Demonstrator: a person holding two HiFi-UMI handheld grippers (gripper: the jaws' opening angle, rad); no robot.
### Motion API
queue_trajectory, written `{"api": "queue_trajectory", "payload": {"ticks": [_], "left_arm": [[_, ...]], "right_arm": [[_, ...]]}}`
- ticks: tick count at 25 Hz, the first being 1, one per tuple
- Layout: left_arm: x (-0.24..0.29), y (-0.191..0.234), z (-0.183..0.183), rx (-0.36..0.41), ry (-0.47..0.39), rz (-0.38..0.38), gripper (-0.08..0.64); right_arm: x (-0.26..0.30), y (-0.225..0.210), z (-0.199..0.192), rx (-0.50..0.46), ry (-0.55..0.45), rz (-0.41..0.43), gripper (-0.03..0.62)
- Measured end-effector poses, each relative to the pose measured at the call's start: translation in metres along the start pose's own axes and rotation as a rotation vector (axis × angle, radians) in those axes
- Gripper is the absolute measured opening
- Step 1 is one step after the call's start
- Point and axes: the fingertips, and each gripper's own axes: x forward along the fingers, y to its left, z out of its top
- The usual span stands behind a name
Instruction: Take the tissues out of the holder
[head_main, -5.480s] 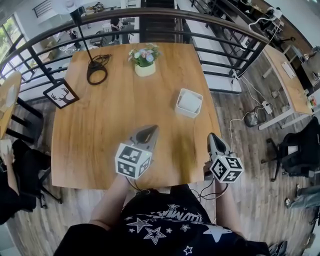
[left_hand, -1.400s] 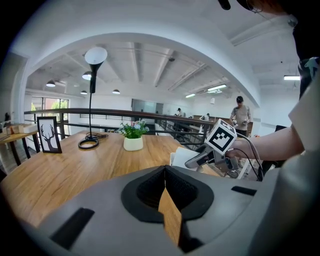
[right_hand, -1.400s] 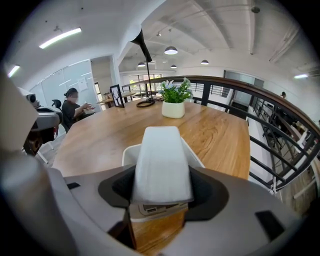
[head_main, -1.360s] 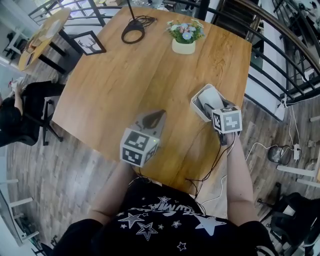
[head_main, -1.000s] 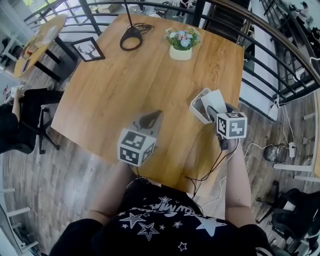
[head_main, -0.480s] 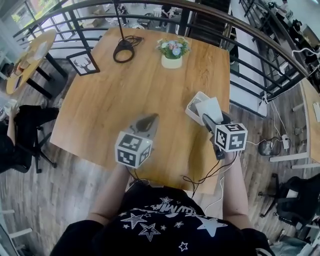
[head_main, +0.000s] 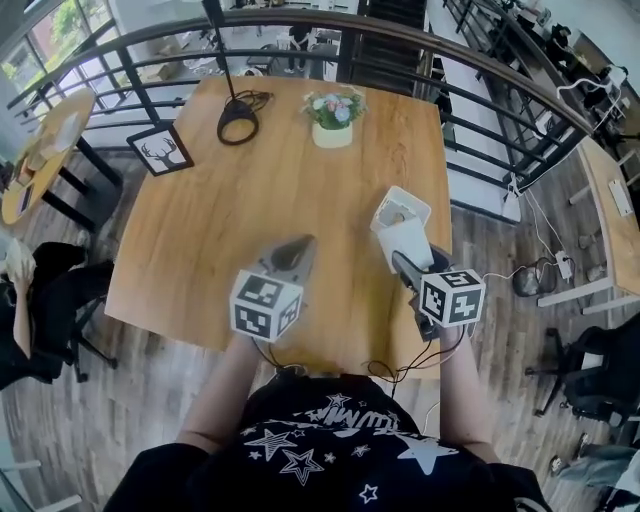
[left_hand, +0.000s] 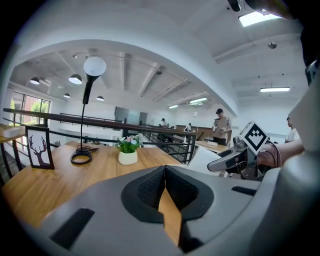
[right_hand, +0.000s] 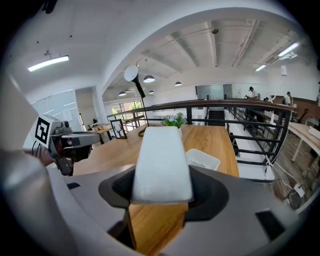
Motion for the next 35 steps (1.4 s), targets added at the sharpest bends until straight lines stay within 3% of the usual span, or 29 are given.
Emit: {"api": "queue_trajectory", "payload": {"ticks": [12, 18, 29, 35], "left_arm": [[-0.016, 0.01, -0.007, 0.057, 0.042, -0.183, 0.014], [-0.027, 0.02, -0.044, 0.05, 0.107, -0.249, 0.014], [-0.055, -0.003, -0.066, 0.041, 0.128, -0.275, 0.014], [-0.088, -0.044, -0.067, 0.064, 0.13, -0.262, 0.014]], "right_arm": [[-0.03, 0.04, -0.028, 0.152, -0.028, -0.145, 0.273], [-0.033, 0.072, -0.068, 0.252, 0.005, -0.19, 0.273], [-0.059, 0.104, -0.097, 0.296, -0.01, -0.192, 0.273], [-0.099, 0.118, -0.114, 0.301, -0.046, -0.163, 0.273]]}}
